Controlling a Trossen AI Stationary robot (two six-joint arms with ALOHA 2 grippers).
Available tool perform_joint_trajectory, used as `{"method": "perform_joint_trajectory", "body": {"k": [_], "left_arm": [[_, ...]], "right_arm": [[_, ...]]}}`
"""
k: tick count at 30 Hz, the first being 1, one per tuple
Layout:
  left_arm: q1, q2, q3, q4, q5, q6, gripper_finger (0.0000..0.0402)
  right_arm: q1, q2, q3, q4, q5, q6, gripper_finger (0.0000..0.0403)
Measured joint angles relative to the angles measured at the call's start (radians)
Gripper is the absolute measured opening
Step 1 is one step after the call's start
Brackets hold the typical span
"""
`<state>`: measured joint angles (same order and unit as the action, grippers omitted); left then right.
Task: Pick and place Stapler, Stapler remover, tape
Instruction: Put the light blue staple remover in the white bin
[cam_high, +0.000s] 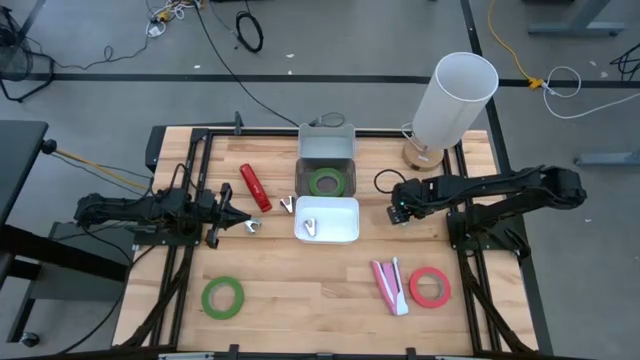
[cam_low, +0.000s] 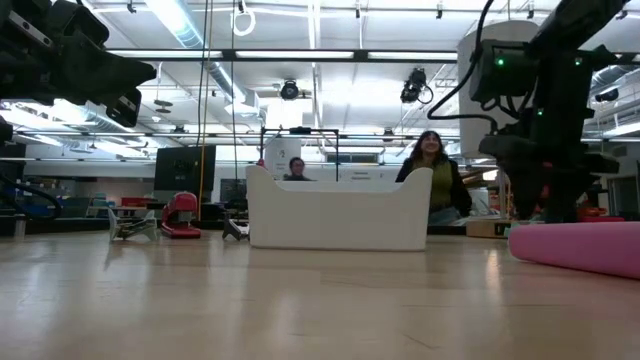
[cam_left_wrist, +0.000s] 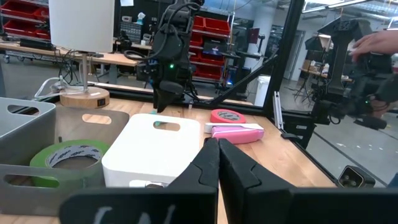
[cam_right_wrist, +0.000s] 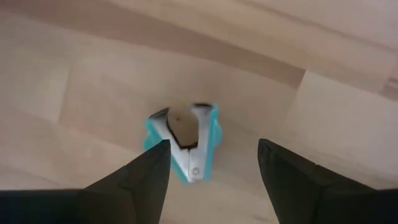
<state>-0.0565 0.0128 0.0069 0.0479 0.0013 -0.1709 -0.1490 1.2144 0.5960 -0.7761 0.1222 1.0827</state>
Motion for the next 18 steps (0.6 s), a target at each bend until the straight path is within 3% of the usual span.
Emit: {"method": "perform_joint_trajectory", "body": {"k": [18], "left_arm": [[0.000, 0.000, 0.000, 0.000, 0.000, 0.000, 0.0003]], "right_arm": [[-0.014, 0.027, -0.049, 0.086, 0.054, -0.025, 0.0240]]}}
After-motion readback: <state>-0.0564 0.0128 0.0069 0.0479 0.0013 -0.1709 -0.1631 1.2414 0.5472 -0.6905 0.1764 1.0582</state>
